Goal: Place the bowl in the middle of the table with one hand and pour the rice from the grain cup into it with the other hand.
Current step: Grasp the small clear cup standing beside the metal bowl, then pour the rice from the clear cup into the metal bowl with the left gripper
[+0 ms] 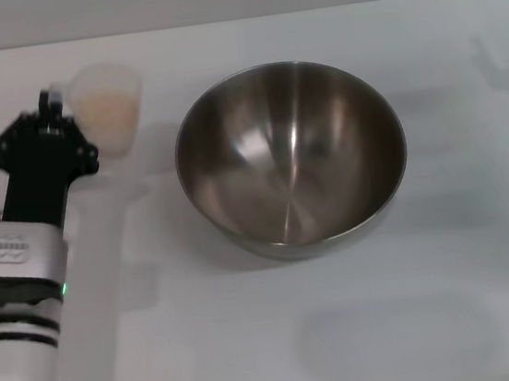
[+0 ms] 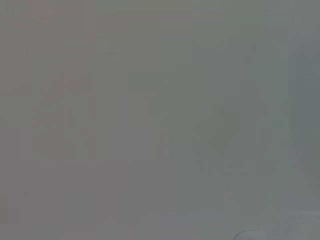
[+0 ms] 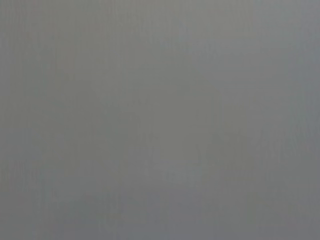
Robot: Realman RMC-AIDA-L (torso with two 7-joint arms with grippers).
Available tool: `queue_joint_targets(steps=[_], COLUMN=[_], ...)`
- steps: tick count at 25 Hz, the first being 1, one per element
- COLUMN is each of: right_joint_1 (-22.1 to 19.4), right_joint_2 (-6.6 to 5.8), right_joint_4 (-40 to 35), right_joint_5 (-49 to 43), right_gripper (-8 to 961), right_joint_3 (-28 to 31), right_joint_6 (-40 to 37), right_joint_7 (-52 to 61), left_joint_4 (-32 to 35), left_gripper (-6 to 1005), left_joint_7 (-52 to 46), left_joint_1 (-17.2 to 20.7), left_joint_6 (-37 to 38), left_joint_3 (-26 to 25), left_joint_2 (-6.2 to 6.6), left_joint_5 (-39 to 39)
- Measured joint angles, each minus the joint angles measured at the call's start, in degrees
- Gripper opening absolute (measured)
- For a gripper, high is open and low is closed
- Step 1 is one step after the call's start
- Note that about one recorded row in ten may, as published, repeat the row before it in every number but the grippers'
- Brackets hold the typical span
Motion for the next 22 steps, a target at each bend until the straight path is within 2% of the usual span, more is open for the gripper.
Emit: queue_joint_targets(steps=[8,9,10,17,22], right_joint_1=[0.85,0.93,1.01,1.83,2.42], right_joint_2=[0.12,0.12,0.12,0.12,0.12], right_joint_4=[-0.21,-0.22,-0.22,-0.24,-0.38], right_joint_5=[0.11,0.11,0.14,0.08,0.05], right_gripper=[793,793,793,793,793], right_joint_3=[1.42,1.42,1.43,1.47,1.48], right_joint_6=[-0.27,-0.29,-0.31,-0.34,-0.34], right_joint_7=[-3.8,-3.83,-3.83,-3.86,-3.89], left_joint_4=[-1.93,-1.93,-2.24,-3.15,-4.05], left_gripper=[16,16,16,16,16], left_joint_7=[21.83,21.83,27.07,43.9,58.35], left_joint_1=[-1.43,-1.43,-1.55,-1.68,-1.71], left_joint_6=[3.25,3.25,3.03,2.49,-1.27], left_joint_3=[-0.13,-0.13,0.01,0.41,0.69], left_joint_2=[-0.01,-0.01,-0.01,0.0,-0.01], left_joint_5=[9.89,9.89,12.29,19.13,23.92])
